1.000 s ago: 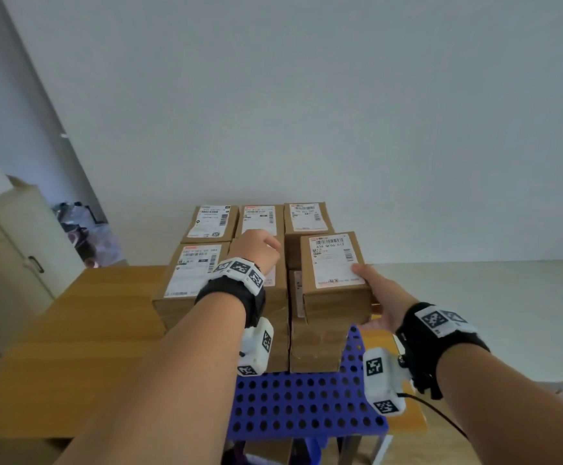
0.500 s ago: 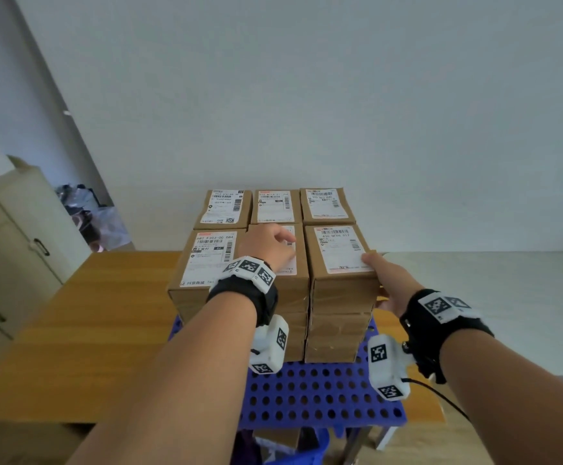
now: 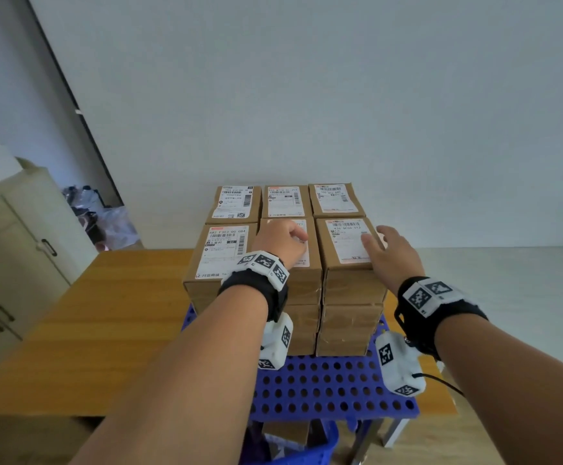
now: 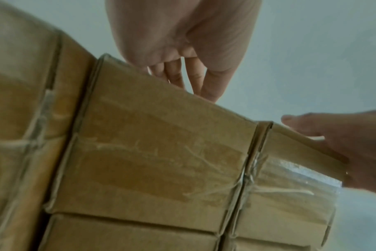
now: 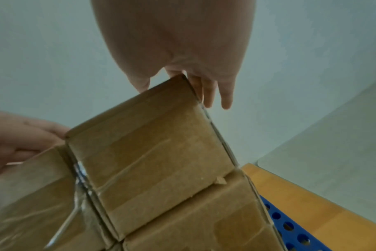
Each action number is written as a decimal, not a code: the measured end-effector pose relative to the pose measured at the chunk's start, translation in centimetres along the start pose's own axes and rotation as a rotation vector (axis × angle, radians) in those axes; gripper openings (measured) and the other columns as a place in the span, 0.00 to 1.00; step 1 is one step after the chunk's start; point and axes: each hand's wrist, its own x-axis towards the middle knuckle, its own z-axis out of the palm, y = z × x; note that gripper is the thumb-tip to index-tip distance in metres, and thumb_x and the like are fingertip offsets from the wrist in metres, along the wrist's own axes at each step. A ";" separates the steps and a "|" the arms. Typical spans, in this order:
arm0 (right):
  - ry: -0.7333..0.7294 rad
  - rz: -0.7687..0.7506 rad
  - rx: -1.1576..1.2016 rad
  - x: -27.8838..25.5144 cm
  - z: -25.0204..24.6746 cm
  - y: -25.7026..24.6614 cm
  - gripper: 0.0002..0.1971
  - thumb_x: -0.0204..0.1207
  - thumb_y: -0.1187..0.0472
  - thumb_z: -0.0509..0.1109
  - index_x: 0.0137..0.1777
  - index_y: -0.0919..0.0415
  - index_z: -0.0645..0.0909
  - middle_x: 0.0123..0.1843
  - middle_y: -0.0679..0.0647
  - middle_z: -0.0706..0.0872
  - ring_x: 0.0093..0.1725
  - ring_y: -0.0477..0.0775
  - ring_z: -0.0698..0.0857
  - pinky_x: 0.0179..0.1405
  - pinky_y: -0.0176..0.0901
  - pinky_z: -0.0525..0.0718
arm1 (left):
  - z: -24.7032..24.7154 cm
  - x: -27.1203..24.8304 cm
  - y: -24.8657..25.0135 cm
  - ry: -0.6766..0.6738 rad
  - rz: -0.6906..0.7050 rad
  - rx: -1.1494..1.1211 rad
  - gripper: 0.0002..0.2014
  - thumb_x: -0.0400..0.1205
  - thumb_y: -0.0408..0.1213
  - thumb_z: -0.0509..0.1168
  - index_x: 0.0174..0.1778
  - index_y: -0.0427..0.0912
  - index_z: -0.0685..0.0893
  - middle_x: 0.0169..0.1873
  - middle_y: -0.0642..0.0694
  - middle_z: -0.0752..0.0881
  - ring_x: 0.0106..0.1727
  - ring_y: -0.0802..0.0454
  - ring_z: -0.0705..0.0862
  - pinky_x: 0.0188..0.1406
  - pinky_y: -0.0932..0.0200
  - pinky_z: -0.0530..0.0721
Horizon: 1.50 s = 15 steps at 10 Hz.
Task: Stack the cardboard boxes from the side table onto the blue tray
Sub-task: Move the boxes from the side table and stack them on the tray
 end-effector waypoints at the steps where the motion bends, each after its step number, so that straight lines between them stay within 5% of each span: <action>1: -0.008 -0.254 -0.153 -0.6 -0.1 -1.6 0.23 0.85 0.49 0.56 0.79 0.54 0.70 0.77 0.56 0.76 0.75 0.56 0.74 0.74 0.53 0.73 | -0.7 -0.4 0.2 -0.003 -0.013 0.045 0.14 0.82 0.32 0.63 0.57 0.52 0.88 0.67 0.50 0.84 0.65 0.50 0.83 0.57 0.57 0.83; 2: -0.143 -0.427 -0.372 -1.7 0.6 -3.4 0.24 0.87 0.49 0.52 0.81 0.49 0.67 0.83 0.54 0.68 0.82 0.55 0.65 0.81 0.57 0.64 | -1.2 -1.0 -0.1 0.082 -0.025 0.234 0.19 0.81 0.33 0.64 0.65 0.57 0.84 0.73 0.52 0.80 0.74 0.48 0.76 0.76 0.42 0.71; 3: -0.295 -0.439 -0.527 -2.8 1.7 -4.2 0.25 0.86 0.44 0.47 0.83 0.42 0.60 0.87 0.53 0.57 0.86 0.57 0.53 0.83 0.68 0.54 | -1.3 -1.8 -0.9 0.049 -0.115 0.367 0.23 0.81 0.41 0.63 0.73 0.59 0.77 0.78 0.52 0.72 0.82 0.45 0.62 0.82 0.30 0.52; 4: -0.342 -0.422 -0.609 -3.3 2.6 -3.5 0.28 0.85 0.38 0.44 0.84 0.41 0.54 0.88 0.52 0.53 0.87 0.59 0.49 0.82 0.71 0.48 | -0.8 -2.4 -1.7 -0.004 -0.144 0.391 0.24 0.84 0.51 0.58 0.78 0.59 0.72 0.81 0.51 0.67 0.84 0.45 0.59 0.82 0.28 0.49; 6: -0.303 -0.469 -0.741 -2.9 3.2 -3.0 0.39 0.77 0.30 0.57 0.85 0.39 0.48 0.88 0.52 0.50 0.87 0.61 0.48 0.81 0.73 0.48 | -0.5 -2.8 -2.7 -0.018 -0.112 0.419 0.32 0.80 0.62 0.58 0.81 0.61 0.66 0.85 0.50 0.59 0.87 0.46 0.52 0.83 0.33 0.47; 8: -0.271 -0.447 -0.681 -2.5 3.5 -3.3 0.30 0.82 0.38 0.57 0.83 0.38 0.55 0.87 0.51 0.56 0.86 0.61 0.52 0.80 0.75 0.52 | -0.5 -2.4 -3.1 -0.010 -0.107 0.380 0.32 0.79 0.64 0.61 0.80 0.61 0.69 0.85 0.52 0.61 0.86 0.49 0.54 0.84 0.33 0.47; 15: -0.295 -0.446 -0.642 -2.5 3.0 -3.3 0.29 0.82 0.39 0.58 0.82 0.39 0.58 0.85 0.51 0.60 0.85 0.61 0.55 0.80 0.74 0.53 | -0.6 -2.7 -2.3 0.003 -0.118 0.354 0.32 0.78 0.62 0.65 0.79 0.59 0.72 0.83 0.52 0.64 0.85 0.49 0.57 0.84 0.34 0.48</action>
